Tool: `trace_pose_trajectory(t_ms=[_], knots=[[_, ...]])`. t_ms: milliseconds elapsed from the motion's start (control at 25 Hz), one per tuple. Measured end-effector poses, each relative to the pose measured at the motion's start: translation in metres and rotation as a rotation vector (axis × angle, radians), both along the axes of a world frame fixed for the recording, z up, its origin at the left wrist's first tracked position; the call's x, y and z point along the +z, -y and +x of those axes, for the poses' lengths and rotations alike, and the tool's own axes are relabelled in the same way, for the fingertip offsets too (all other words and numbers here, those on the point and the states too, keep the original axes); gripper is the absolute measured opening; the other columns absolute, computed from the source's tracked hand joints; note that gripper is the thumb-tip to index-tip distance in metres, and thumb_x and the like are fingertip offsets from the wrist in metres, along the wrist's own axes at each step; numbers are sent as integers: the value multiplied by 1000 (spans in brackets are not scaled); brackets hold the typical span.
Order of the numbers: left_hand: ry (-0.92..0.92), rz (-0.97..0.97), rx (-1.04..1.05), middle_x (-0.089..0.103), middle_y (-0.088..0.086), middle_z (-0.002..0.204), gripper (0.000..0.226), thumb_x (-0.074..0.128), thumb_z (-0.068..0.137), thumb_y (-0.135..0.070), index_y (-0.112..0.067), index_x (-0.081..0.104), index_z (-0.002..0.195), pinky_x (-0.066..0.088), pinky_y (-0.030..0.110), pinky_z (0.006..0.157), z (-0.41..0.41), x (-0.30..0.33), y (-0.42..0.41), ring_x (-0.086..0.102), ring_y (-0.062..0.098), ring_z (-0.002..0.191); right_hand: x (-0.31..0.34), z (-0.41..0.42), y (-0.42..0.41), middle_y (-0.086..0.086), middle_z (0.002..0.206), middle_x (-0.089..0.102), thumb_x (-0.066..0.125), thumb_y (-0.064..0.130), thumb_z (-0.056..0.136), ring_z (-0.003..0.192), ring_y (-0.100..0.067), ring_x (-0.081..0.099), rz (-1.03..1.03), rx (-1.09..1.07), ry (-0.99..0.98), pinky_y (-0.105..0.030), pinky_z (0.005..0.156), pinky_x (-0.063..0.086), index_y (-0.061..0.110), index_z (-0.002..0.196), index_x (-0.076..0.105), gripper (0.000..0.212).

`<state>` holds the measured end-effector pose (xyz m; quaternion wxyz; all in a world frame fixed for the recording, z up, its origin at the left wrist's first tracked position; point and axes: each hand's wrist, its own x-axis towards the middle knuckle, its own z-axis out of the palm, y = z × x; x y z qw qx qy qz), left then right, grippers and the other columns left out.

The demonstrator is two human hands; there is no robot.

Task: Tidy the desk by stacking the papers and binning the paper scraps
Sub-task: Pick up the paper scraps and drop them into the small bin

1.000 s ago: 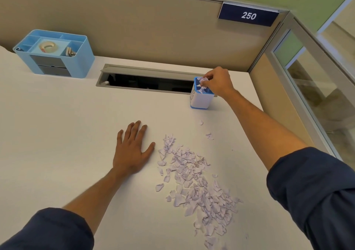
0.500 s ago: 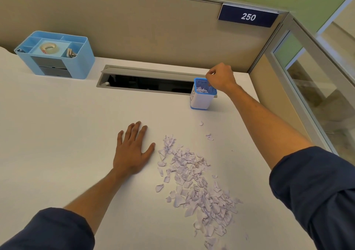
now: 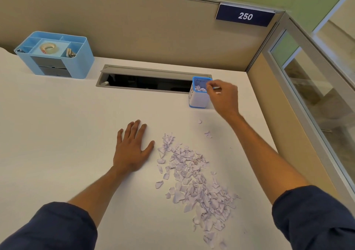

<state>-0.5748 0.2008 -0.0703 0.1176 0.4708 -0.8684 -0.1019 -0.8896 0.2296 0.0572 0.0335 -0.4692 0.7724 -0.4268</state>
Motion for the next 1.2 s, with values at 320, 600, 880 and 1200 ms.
trace_pose_trajectory(t_ms=[320, 600, 880, 1200], knots=[[6, 6, -3, 19, -1, 162, 73, 23, 91, -64, -23, 29, 151, 6, 45, 120, 1, 0, 0, 10, 19, 150, -84, 44, -70, 5, 160, 19, 36, 47, 100, 146, -12, 19, 608, 268, 6, -31, 118, 14, 20, 152, 23, 60], [0, 1, -4, 22, 0, 162, 73, 24, 91, -64, -22, 31, 150, 7, 46, 120, 1, -1, 1, 12, 20, 149, -78, 103, -137, 9, 156, 28, 30, 56, 98, 144, -7, 22, 580, 395, -89, -35, 120, 18, 24, 146, 39, 58], [11, -8, -9, 23, 0, 161, 72, 25, 91, -63, -22, 32, 149, 8, 47, 119, 1, -2, 2, 13, 20, 149, -85, 39, -179, 4, 160, 17, 33, 65, 92, 147, -10, 15, 568, -53, 36, -29, 116, 13, 18, 152, 20, 78], [-1, -3, -12, 23, 0, 161, 72, 25, 91, -64, -22, 32, 149, 8, 47, 119, 1, -4, 2, 13, 20, 149, -80, 107, -159, 11, 161, 8, 35, 66, 92, 147, -4, 9, 561, 357, 52, -31, 120, 15, 25, 154, 11, 78]])
